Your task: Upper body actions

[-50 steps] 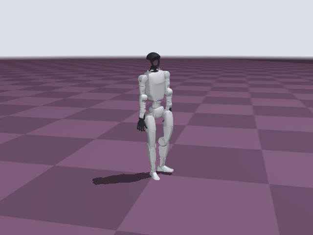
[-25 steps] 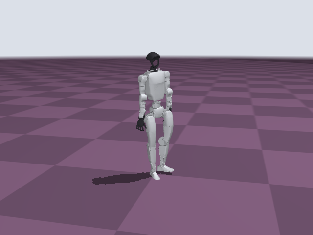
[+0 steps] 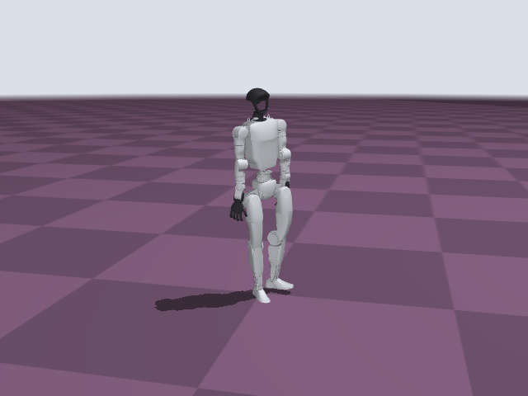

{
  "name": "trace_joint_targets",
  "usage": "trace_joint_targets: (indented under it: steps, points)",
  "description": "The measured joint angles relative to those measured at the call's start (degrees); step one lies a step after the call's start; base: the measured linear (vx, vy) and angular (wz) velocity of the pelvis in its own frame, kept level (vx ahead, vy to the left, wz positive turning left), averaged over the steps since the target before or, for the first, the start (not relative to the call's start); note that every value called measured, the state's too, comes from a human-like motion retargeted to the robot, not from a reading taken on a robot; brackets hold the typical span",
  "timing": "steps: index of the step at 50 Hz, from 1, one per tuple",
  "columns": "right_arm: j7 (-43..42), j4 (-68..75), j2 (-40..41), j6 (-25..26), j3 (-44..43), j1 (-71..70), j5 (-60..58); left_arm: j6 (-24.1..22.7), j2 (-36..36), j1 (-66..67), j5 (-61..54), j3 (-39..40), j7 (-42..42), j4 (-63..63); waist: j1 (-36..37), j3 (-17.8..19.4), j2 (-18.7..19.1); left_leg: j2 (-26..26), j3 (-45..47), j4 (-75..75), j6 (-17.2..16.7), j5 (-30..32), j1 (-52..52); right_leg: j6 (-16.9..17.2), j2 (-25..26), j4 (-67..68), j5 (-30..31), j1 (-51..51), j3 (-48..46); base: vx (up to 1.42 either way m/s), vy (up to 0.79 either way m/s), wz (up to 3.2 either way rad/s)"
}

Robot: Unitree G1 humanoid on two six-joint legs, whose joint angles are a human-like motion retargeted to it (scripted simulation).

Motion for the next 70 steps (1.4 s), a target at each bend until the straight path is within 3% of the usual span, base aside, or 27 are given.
trace_joint_targets:
  steps: [70]
  points:
    - [0.1,0.3,-0.2,-0.8,0.9,-0.3,0.0,-0.2,-0.1,0.4,0.0,0.3,-0.2,0.3,0.0,-0.6,0.3,0.5,0.0,0.5,-0.2,-0.4,-0.8,-0.3,0.0,0.5,1.4,-0.9,1.3,0.00,0.00,0.00]
